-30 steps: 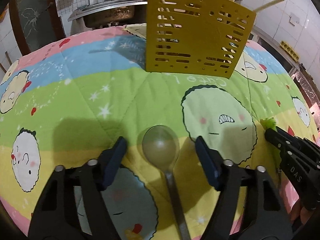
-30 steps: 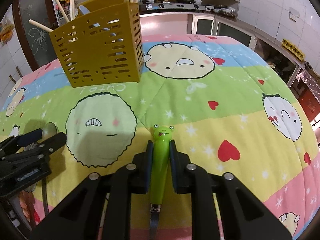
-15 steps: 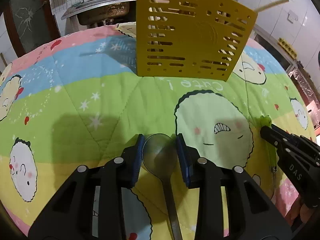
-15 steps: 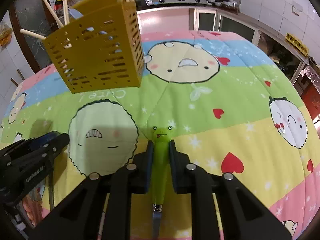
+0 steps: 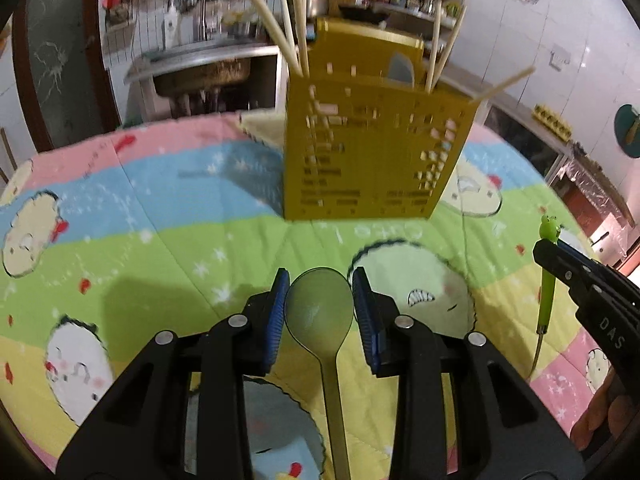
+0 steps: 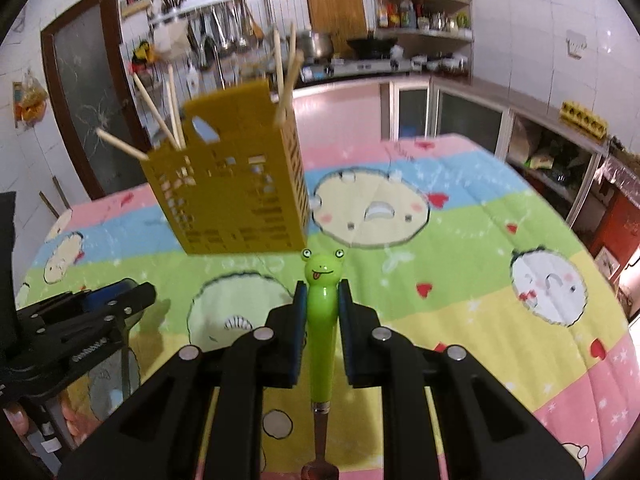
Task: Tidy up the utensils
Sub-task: 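Carry the spoon in the left tool above the holder while the right tool carries the fork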
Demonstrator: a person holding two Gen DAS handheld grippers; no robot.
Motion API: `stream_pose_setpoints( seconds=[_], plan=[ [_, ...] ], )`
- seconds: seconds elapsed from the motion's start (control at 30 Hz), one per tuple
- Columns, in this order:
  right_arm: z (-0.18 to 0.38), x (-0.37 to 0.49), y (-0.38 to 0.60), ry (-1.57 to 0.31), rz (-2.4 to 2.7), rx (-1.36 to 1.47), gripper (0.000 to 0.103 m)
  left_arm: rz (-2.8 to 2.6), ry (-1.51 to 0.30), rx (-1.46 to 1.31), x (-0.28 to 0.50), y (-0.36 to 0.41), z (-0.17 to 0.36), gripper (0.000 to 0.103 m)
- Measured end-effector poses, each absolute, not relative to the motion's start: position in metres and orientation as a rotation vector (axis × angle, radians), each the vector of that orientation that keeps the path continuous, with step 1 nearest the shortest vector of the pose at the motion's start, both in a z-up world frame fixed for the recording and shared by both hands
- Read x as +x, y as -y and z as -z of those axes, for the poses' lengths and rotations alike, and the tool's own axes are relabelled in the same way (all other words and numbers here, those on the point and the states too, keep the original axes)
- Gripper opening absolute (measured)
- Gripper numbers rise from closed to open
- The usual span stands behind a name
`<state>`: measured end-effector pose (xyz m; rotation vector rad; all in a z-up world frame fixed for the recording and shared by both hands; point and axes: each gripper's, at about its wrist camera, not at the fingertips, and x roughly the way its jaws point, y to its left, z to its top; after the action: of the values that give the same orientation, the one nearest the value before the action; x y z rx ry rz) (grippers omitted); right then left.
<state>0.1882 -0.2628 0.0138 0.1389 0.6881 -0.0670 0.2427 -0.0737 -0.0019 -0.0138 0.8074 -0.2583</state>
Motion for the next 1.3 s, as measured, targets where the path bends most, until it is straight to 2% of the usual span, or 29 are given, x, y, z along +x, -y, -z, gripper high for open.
stream_pose_setpoints(
  seconds=[0.37,0.53,1.3],
  plan=[
    [-0.046,0.162,0.251,-0.442,0.079,0.111,0.016,0.241,-0.524,-0.018,0.214,0.045,-0.043,0.031],
    [-0.05,0.163,0.248,-0.387,0.079,0.111,0.016,0.242,-0.441,-0.033,0.211,0.041,-0.051,0.031],
    [-0.058,0.193,0.247,-0.312,0.059,0.096,0.016,0.278,-0.346,-0.057,0.239,0.042,-0.059,0.031]
  ],
)
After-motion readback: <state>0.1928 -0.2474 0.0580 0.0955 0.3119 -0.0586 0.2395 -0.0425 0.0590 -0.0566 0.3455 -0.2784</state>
